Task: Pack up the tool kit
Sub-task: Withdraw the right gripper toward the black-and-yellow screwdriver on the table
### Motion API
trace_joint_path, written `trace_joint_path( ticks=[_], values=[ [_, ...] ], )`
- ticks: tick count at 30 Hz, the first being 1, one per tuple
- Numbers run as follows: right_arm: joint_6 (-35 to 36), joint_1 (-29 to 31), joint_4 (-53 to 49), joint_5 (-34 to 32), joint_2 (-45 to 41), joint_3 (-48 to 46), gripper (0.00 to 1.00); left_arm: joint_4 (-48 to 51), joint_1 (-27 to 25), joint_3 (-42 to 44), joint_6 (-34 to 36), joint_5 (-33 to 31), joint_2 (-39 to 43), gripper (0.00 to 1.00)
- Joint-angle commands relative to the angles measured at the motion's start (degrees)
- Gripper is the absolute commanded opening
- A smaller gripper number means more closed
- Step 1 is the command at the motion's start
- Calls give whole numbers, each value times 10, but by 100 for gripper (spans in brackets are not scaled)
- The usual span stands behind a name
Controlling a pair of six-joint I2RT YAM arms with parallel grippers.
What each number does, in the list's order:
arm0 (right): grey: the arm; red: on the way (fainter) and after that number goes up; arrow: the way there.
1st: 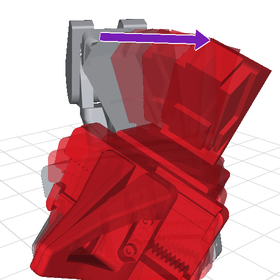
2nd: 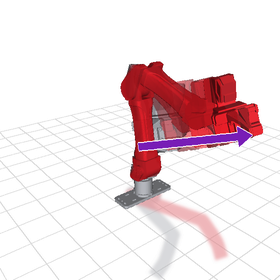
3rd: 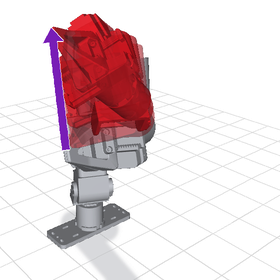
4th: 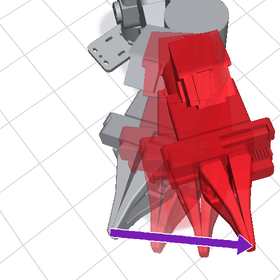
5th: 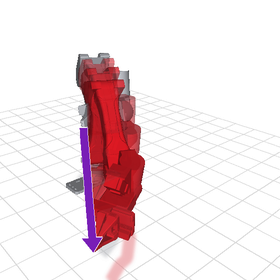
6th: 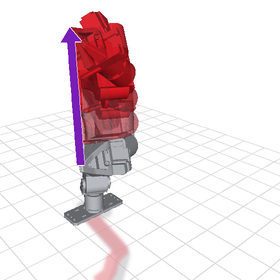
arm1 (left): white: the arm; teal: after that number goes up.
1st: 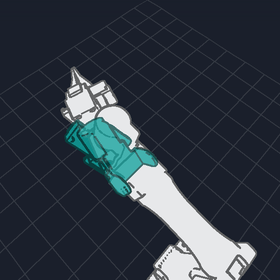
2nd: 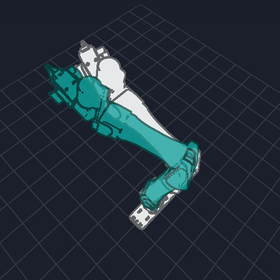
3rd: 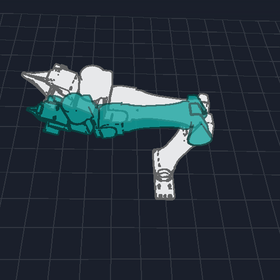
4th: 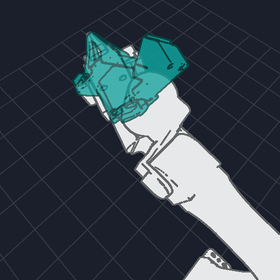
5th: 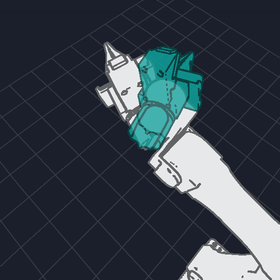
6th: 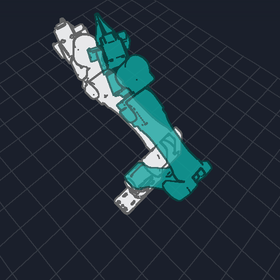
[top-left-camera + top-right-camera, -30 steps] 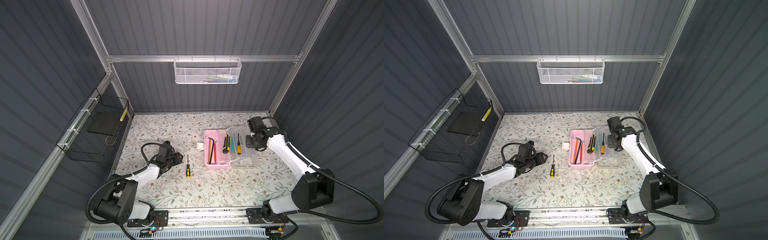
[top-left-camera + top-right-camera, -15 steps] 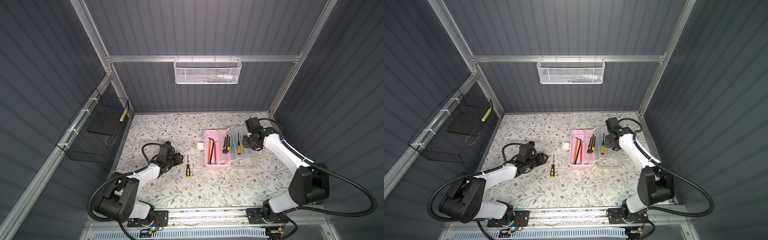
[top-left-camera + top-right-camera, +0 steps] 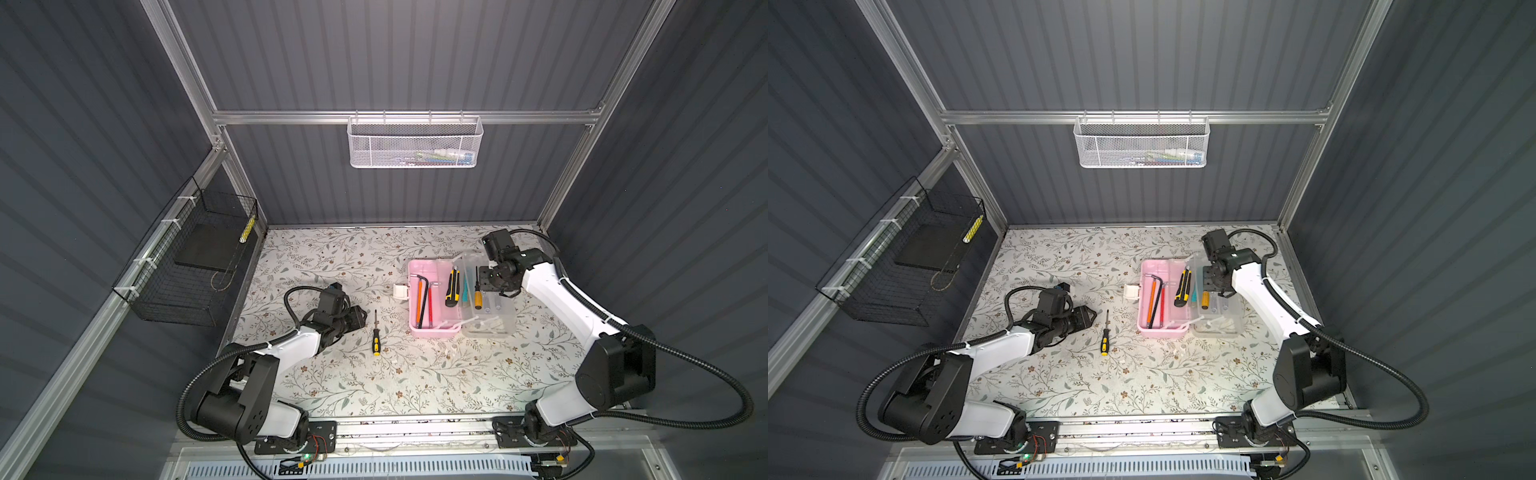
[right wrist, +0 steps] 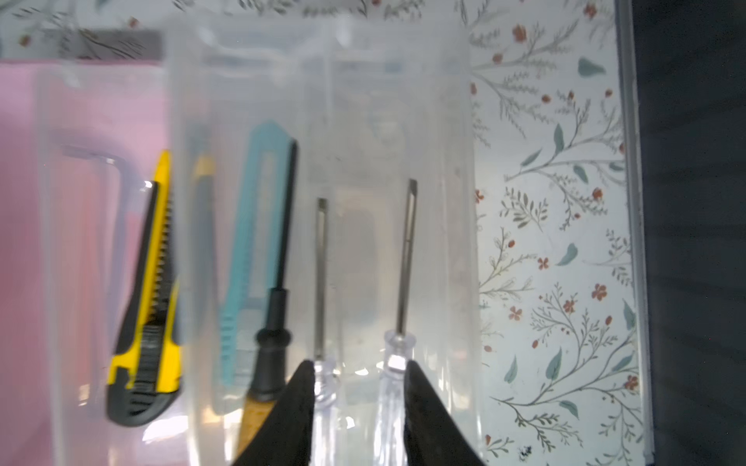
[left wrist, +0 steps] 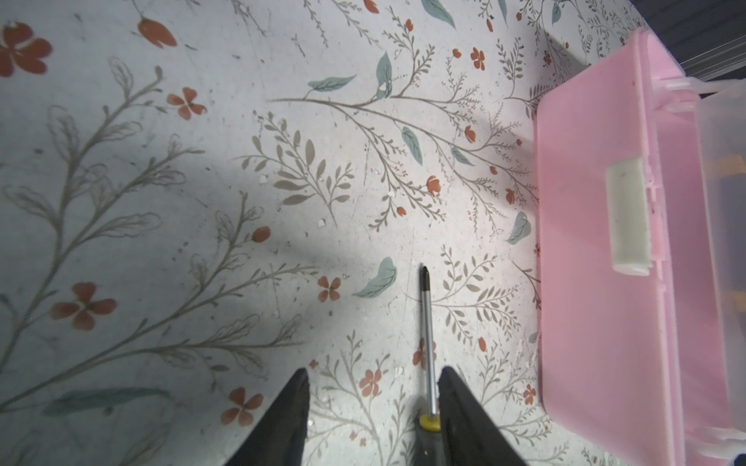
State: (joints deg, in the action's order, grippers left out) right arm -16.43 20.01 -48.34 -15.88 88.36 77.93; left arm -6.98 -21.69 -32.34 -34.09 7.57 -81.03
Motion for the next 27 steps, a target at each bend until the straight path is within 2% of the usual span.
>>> trace_joint_path(
  ticks=[1, 6, 13, 18, 24, 27],
  values=[
    [3, 52, -34, -37, -8, 57, 38, -7, 1, -12, -1, 8, 2, 53],
    [-4, 142, -28, -27, 15, 123, 40, -5, 1, -8, -5, 7, 11, 53],
    [-27, 269, -10, 50, 113, 200, 53, -6, 1, 9, -16, 8, 37, 53],
    [-47, 329, 5, 113, 189, 227, 54, -10, 6, 21, -24, 22, 55, 55],
    [-59, 359, 15, 160, 247, 231, 58, -60, 86, 58, -71, 133, 66, 57],
    [-66, 361, 33, 194, 260, 214, 57, -61, 127, 70, -75, 161, 71, 57]
  ],
)
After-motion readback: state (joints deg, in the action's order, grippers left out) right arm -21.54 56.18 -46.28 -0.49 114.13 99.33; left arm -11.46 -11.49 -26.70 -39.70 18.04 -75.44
